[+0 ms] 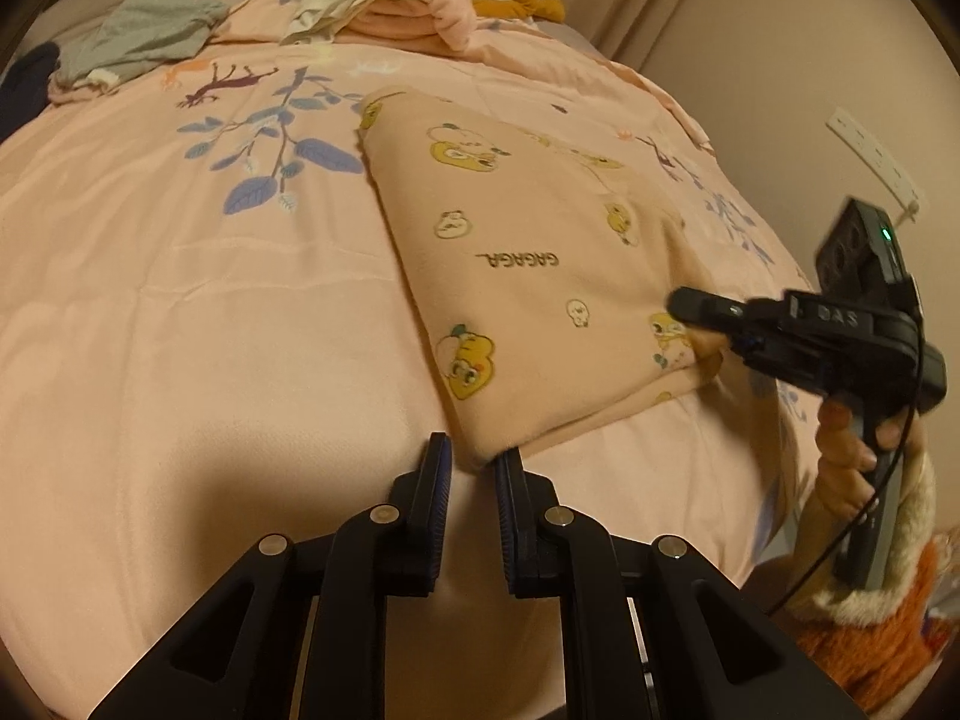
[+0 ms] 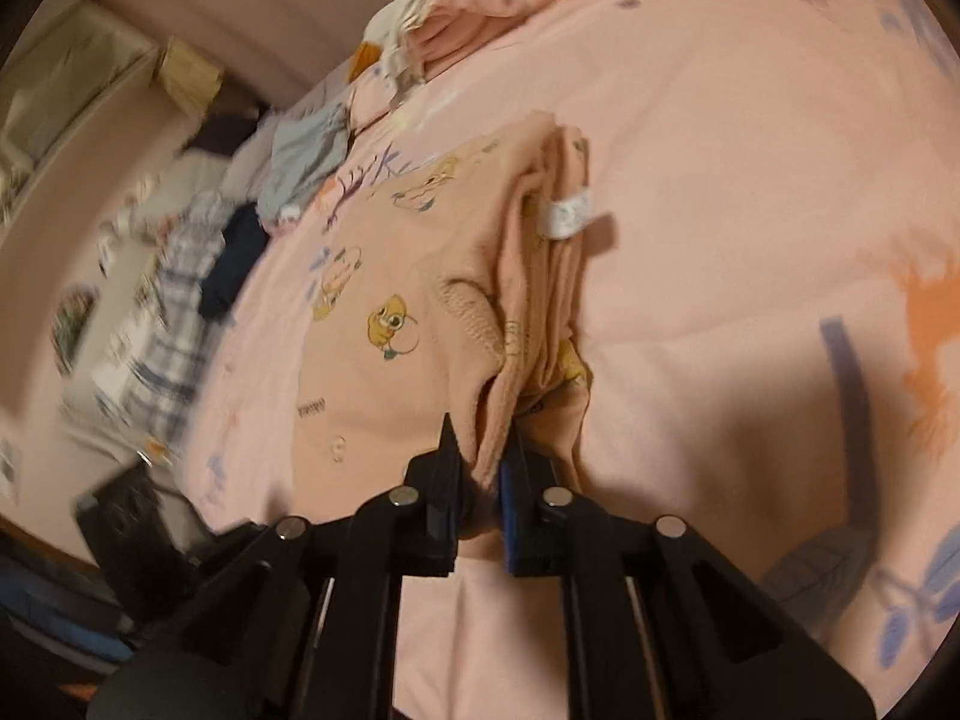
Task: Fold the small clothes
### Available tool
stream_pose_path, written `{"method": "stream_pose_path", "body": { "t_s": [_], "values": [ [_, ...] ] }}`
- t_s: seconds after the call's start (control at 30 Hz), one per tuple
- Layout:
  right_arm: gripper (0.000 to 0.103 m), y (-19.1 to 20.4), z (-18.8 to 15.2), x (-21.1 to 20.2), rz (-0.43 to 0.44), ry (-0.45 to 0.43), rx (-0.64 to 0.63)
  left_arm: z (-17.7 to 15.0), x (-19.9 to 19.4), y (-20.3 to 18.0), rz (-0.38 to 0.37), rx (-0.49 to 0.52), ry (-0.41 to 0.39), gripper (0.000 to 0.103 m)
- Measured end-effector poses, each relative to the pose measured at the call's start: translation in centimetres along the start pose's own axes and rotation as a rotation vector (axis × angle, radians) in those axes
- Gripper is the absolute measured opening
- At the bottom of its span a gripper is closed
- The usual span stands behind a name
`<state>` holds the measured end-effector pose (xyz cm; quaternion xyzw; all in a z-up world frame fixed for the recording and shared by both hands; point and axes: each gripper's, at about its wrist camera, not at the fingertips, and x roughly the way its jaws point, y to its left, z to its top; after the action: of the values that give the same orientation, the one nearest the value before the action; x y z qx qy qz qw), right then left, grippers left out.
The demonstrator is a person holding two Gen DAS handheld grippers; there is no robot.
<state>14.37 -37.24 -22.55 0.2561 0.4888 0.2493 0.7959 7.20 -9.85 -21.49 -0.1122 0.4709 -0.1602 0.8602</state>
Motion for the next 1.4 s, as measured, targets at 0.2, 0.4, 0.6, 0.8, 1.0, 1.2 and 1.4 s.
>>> {"method": "stream_pose_path", "body": {
  "t_s": [0.2,0.4,0.6,0.8,1.0,1.2,1.4],
  "values": [
    [0.009,0.6,-0.9,-2.9,0.033,-0.084,-0.035,0.2,0.0,0.5,-0.02,-0.027,0.01,0.011],
    [0.009,0.1,-1.3,-2.8,0.002,-0.066,-0.039,0.3,-0.1,0.4,-0.007,-0.022,0.005,0.011],
    [0.008,0.7,-1.9,-3.3,-0.111,-0.063,-0.129,0.2,-3.2,-1.4,-0.005,0.073,-0.098,0.011],
    [0.006,-0.4,-2.7,-2.7,-0.354,-0.02,-0.159,0.8,-6.6,-2.2,-0.118,0.11,-0.213,0.011],
    [0.012,-0.7,1.4,-5.3,-0.257,-0.143,-0.046,6.0,-1.5,-4.2,0.054,0.202,-0.225,0.011],
    [0.011,1.7,8.0,0.2,-0.074,-0.038,-0.061,6.2,4.5,-3.4,-0.028,0.152,-0.042,0.011],
    [0.0,0.3,9.8,6.1,-0.136,0.06,0.0,4.8,4.2,-2.7,-0.043,0.14,-0.01,0.011]
  ]
}}
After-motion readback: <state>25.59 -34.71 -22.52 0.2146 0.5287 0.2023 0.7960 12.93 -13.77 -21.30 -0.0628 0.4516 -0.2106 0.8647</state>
